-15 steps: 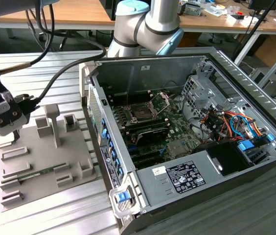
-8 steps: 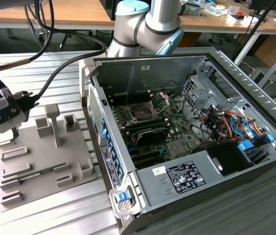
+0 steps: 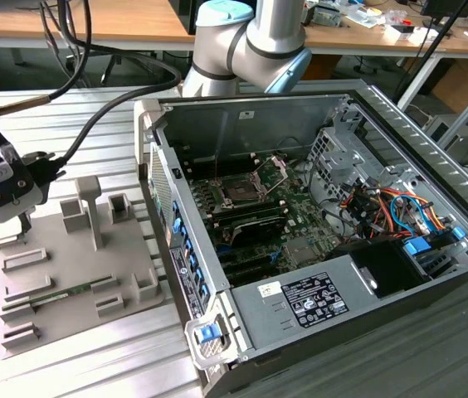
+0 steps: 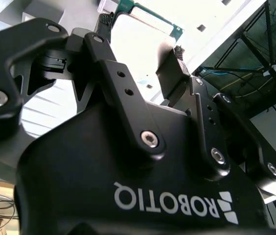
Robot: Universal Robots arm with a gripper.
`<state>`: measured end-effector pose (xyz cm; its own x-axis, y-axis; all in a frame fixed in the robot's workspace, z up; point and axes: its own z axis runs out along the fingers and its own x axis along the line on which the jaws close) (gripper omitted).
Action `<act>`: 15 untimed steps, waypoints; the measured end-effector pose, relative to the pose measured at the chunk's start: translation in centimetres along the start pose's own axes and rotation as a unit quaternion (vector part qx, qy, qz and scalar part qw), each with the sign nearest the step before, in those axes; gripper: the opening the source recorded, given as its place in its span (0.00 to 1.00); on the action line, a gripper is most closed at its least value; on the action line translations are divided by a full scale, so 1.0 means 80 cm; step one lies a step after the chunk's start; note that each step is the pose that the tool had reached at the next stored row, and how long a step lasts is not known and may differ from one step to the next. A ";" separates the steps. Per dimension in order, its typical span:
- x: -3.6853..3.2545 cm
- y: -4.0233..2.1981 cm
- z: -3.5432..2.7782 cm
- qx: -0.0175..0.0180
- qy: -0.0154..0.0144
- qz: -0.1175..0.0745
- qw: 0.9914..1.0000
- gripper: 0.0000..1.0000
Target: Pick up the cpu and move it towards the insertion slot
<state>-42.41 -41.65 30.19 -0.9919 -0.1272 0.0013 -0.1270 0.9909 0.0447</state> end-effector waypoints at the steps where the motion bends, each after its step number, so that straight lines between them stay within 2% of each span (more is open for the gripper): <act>1: 0.0000 0.0000 -0.0008 0.000 0.000 0.000 1.000 0.55; 15: 0.0000 0.0004 -0.0096 0.000 0.000 0.000 1.000 0.55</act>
<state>-42.41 -41.65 30.96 -0.9919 -0.1272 0.0014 -0.1270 0.9909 0.0446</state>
